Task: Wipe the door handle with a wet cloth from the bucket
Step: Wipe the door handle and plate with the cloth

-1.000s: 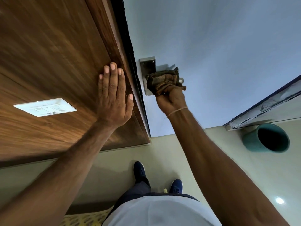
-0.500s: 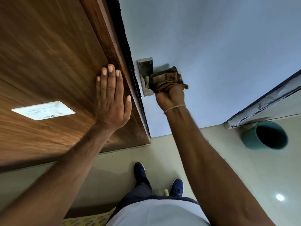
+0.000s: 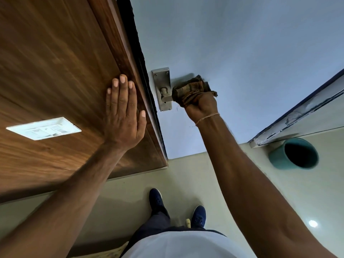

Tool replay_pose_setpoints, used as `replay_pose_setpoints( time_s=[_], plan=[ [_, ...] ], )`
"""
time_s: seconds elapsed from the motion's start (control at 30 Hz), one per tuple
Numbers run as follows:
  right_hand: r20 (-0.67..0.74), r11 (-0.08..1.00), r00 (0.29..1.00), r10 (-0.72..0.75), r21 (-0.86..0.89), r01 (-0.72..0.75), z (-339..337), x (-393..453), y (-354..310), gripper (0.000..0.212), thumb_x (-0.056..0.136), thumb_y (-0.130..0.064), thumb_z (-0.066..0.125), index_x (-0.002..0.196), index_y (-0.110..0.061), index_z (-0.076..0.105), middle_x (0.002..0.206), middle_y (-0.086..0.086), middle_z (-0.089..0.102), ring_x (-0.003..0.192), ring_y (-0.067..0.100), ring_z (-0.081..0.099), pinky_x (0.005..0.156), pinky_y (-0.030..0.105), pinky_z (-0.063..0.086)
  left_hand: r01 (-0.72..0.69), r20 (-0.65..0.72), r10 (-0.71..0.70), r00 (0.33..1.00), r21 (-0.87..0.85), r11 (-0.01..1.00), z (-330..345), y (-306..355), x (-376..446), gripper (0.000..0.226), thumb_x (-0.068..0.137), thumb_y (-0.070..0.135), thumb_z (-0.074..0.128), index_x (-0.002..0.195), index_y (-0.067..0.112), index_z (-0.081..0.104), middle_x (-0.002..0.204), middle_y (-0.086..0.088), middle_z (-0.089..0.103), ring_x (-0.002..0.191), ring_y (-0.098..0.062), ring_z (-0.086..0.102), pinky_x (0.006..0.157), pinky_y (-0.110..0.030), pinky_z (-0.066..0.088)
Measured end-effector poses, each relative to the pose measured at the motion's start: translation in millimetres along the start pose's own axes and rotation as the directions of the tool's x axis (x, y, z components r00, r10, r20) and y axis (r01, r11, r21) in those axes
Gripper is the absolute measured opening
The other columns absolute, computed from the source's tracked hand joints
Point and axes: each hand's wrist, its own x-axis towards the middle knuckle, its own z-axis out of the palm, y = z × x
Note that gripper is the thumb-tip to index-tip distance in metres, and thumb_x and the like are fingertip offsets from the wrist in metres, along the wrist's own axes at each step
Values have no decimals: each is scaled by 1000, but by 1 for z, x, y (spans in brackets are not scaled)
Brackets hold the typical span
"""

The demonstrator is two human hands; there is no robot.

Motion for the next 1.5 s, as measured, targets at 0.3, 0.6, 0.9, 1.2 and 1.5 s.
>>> replay_pose_setpoints(
  time_s=[0.3, 0.6, 0.9, 1.2, 1.5],
  plan=[
    [306, 354, 861, -406, -816, 457, 5, -17, -9, 41, 67, -4, 55, 104, -17, 66, 99, 6, 75, 91, 25, 74, 85, 42, 63, 3, -5, -3, 1000, 7, 1000, -2, 1, 0, 74, 110, 34, 38, 168, -2, 10, 174, -23, 8, 166, -29, -7, 136, -51, 10],
    [820, -707, 570, -51, -433, 560, -11, -20, -14, 43, 73, -4, 59, 116, -6, 61, 110, 14, 66, 99, 40, 57, 86, 46, 47, 30, -56, -30, 998, 3, 1000, 8, 11, 1, 75, 109, 35, 38, 167, -2, 8, 170, -32, 25, 162, -44, 18, 136, -52, 11],
    [812, -705, 508, 288, -180, 687, 12, -36, -3, 64, 79, -4, 61, 142, -13, 59, 132, 15, 65, 116, 41, 59, 99, 49, 51, 57, -72, -56, 996, 8, 998, 13, 12, 2, 78, 107, 34, 42, 167, -1, 6, 171, -30, 23, 164, -34, 6, 135, -55, 15],
    [768, -827, 630, 118, -275, 490, 8, -28, -30, 41, 87, -35, 39, 110, -14, 66, 107, 10, 69, 102, 38, 60, 90, 43, 44, 50, -77, -48, 996, 21, 999, 8, 14, 1, 76, 108, 32, 43, 167, -2, 10, 172, -29, 22, 166, -31, 0, 136, -53, 13],
    [510, -812, 846, 156, -422, 403, 54, -35, -8, 22, 97, -33, 43, 91, -21, 60, 101, 10, 74, 97, 37, 65, 89, 42, 40, 50, -68, -50, 996, 11, 999, 7, 15, 1, 78, 106, 30, 47, 166, -4, 11, 171, -30, 23, 163, -42, 17, 135, -54, 15]
  ],
)
